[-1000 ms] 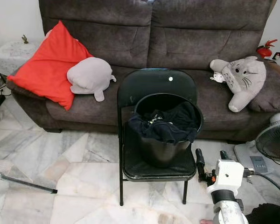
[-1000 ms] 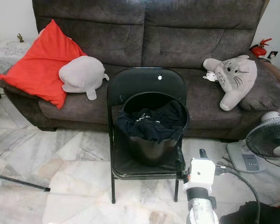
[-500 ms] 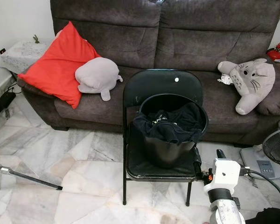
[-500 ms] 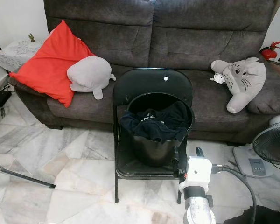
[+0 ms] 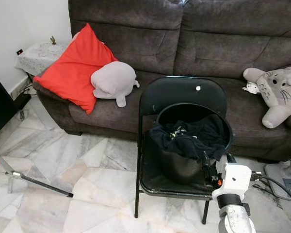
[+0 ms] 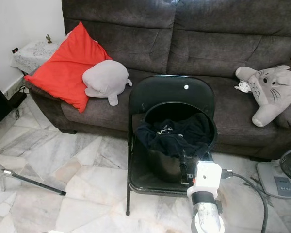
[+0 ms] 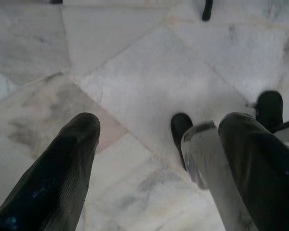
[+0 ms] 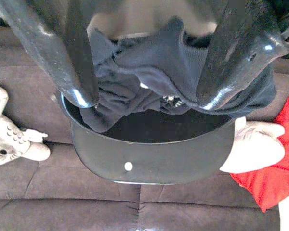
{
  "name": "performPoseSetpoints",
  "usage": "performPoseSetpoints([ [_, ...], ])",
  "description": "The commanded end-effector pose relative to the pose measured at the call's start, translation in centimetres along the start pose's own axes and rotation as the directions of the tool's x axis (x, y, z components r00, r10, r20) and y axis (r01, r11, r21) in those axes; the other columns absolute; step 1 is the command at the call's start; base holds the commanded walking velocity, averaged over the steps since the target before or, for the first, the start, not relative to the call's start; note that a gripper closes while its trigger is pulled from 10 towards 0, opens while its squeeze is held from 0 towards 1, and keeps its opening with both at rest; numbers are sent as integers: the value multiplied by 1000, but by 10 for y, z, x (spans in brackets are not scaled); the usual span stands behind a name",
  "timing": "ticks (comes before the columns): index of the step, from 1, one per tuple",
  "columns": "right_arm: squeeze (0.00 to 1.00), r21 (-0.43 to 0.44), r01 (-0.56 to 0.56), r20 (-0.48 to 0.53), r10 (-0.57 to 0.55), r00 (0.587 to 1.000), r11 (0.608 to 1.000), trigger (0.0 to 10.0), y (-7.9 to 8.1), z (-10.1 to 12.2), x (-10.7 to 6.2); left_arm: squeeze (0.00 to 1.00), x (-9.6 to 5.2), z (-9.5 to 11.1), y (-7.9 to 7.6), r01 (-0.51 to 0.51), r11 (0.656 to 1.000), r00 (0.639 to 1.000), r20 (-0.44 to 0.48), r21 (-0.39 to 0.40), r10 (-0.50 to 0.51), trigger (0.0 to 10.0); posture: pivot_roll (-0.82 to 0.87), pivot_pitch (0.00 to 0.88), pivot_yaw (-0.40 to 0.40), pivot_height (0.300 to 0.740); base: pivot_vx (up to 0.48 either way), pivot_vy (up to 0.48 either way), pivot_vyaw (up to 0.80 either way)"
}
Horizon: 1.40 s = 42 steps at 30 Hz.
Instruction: Hang hanger
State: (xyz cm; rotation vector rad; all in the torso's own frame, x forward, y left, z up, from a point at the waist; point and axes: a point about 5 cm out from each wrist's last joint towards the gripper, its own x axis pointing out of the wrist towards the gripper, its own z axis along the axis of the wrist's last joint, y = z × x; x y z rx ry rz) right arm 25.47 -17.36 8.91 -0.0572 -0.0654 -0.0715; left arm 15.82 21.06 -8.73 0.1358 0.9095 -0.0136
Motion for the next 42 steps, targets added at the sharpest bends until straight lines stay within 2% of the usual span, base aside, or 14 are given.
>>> performPoseSetpoints([
  [1,0,2,4,-16,-4,1000,1000,10000,-1,-3,-2,0,-2,-9,-1,-2,1000,999,-33,1,2,10000,-72,97,4,740,262,0,0],
  [9,0,-19,-1,-36,0,999,1000,10000,-6,-7,-8,0,-3,-14,-6,-8,1000,999,-47,-11,8,10000,-84,93,-4,740,31,0,0],
  [18,0,-24,-22,-44,21,999,999,10000,0,-10,-9,0,-6,-20,-2,-12,1000,998,-64,0,12,10000,-97,52,7,740,0,0,0],
  [19,0,-59,-56,-44,53,998,997,10000,3,-11,-10,0,-6,-20,0,-12,1000,998,-64,2,13,10000,-102,47,6,740,0,0,0],
  [21,0,-74,-66,-51,63,997,995,10000,5,-12,-11,0,-5,-19,0,-11,1000,998,-63,5,12,10000,-104,54,7,740,0,0,0],
  [24,0,-124,-69,-80,59,995,990,10000,5,-17,-14,0,-4,-16,1,-12,1000,998,-59,5,12,10000,-107,71,7,740,0,0,0],
  [26,0,-135,-51,-139,32,990,990,10000,2,-28,-18,0,-4,-15,0,-9,1000,998,-60,5,10,10000,-112,71,6,740,0,0,0],
  [29,0,-170,-103,-216,65,974,980,10000,4,-40,-20,0,-4,-16,-2,-7,1000,998,-63,4,8,10000,-109,70,3,740,0,0,0],
  [35,0,-184,-91,-241,45,969,979,10000,4,-43,-14,0,-4,-16,-2,-8,1000,998,-65,-1,8,10000,-98,78,1,740,0,0,0],
  [40,0,-179,-101,-261,51,964,979,10000,11,-45,-4,0,-4,-18,-1,-10,1000,997,-72,-2,10,10000,-95,82,4,740,0,0,0],
  [42,0,-117,-29,-283,-5,959,993,10000,9,-45,0,0,-5,-18,0,-9,1000,997,-75,1,9,10000,-94,82,6,740,0,0,0],
])
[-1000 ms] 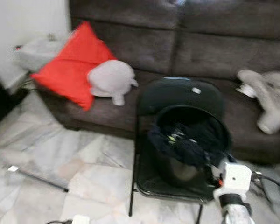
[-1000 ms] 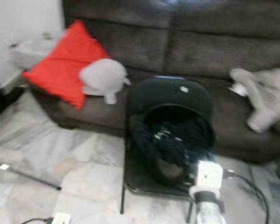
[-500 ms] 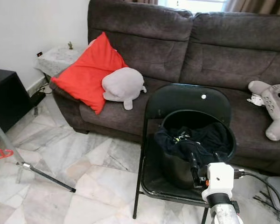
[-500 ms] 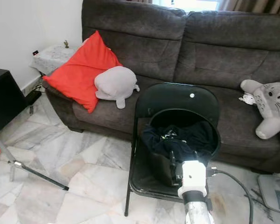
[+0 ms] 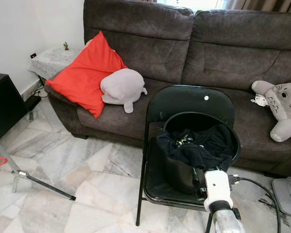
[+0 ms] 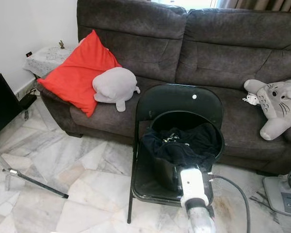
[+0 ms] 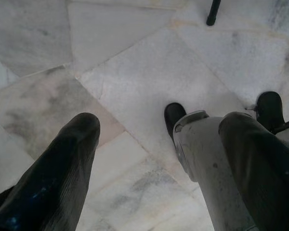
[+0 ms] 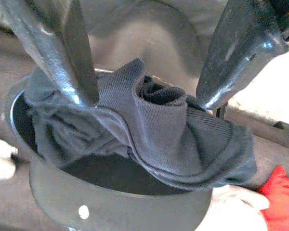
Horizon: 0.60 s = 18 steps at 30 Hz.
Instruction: Hang hanger
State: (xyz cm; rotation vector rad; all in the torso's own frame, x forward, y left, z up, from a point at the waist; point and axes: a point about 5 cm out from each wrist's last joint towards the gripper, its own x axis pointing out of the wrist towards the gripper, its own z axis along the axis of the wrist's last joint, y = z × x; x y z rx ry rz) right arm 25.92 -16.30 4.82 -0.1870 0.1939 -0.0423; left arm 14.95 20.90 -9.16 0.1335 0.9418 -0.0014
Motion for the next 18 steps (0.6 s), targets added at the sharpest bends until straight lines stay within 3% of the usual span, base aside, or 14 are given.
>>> performPoseSetpoints([
  [1,0,30,32,-45,-31,999,999,10000,-3,-5,1,0,-2,-10,3,-2,1000,999,-42,8,2,10000,-95,82,8,740,0,0,0],
  [8,0,-65,7,-91,-12,996,998,10000,1,-12,4,0,-3,-10,3,2,1000,999,-44,15,-2,10000,-92,81,10,740,0,0,0],
  [18,0,-42,96,-94,-100,991,994,10000,-8,-14,1,0,-3,-11,1,11,1000,999,-46,22,-10,10000,-89,80,12,740,0,0,0],
])
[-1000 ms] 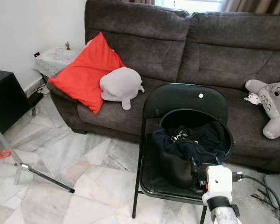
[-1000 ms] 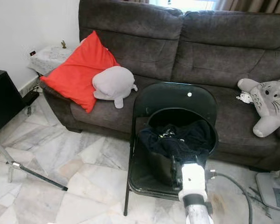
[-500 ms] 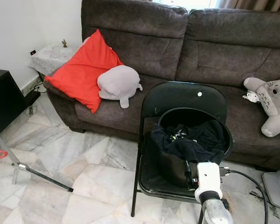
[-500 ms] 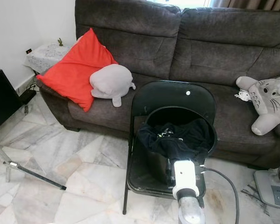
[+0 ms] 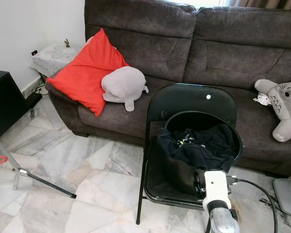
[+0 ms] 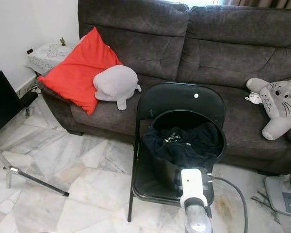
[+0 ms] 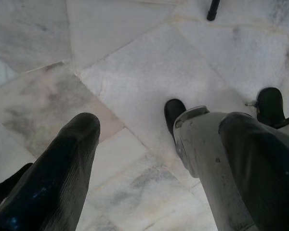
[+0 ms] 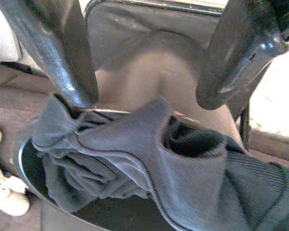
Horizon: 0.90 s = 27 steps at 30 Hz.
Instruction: Hang hanger
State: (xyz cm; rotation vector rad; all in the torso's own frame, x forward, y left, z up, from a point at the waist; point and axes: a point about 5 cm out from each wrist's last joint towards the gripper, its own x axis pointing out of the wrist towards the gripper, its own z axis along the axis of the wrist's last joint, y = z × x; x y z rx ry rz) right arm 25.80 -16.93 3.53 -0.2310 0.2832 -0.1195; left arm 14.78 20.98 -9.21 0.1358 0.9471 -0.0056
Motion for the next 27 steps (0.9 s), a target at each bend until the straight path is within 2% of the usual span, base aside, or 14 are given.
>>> performPoseSetpoints([
  [1,0,0,37,1,-37,999,999,10000,-6,0,-1,0,-2,-10,0,9,1000,999,-40,19,-8,10000,-89,81,12,740,0,0,0],
  [7,0,-2,73,7,-73,997,997,10000,-12,2,3,0,-2,-7,0,11,1000,1000,-29,19,-11,10000,-91,90,15,740,0,0,0],
  [18,0,-36,41,62,-39,997,998,10000,-9,14,10,0,-1,-5,-2,13,1000,1000,-22,19,-13,10000,-92,93,17,740,0,0,0],
  [27,0,-55,34,56,-31,998,998,10000,-7,15,12,0,-1,-5,-3,15,1000,1000,-27,20,-15,10000,-91,96,20,740,0,0,0],
])
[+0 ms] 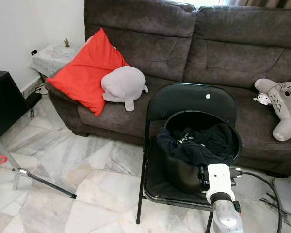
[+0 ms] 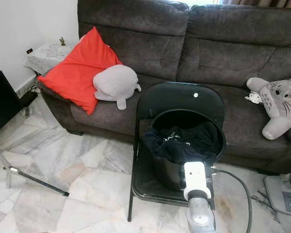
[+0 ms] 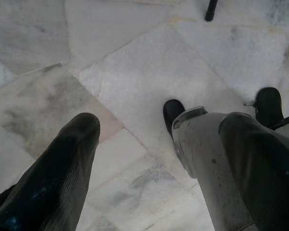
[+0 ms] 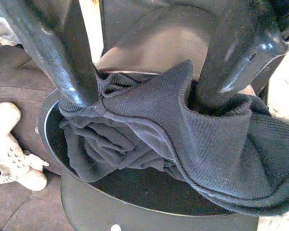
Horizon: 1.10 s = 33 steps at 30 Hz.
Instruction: Hang hanger
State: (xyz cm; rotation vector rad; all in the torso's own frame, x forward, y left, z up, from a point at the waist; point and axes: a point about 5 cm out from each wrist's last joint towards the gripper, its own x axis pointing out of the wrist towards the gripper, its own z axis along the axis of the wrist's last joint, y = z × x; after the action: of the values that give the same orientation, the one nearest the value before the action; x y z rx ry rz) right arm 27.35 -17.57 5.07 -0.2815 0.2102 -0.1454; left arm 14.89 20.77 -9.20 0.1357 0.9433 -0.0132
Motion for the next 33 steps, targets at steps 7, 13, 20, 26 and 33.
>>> performPoseSetpoints([
  [7,0,-23,10,8,-9,1000,1000,39,0,0,1,0,-2,-8,2,5,1000,999,-38,19,-5,10000,-88,99,16,740,0,0,0],
  [13,0,-43,23,27,-22,999,999,0,-2,3,2,0,-2,-10,1,4,1000,999,-42,17,-4,10000,-86,109,15,740,0,0,0],
  [20,0,-47,26,30,-24,999,999,0,-2,4,3,0,-3,-10,2,4,1000,999,-44,15,-3,10000,-83,115,13,740,0,0,0],
  [26,0,-59,21,38,-19,999,998,0,-1,5,4,0,-3,-10,1,5,1000,999,-44,17,-4,10000,-82,116,15,740,0,0,0],
  [33,0,-65,20,46,-17,999,998,0,0,6,4,0,-3,-12,-3,7,1000,999,-46,16,-6,10000,-81,117,16,740,0,0,0],
])
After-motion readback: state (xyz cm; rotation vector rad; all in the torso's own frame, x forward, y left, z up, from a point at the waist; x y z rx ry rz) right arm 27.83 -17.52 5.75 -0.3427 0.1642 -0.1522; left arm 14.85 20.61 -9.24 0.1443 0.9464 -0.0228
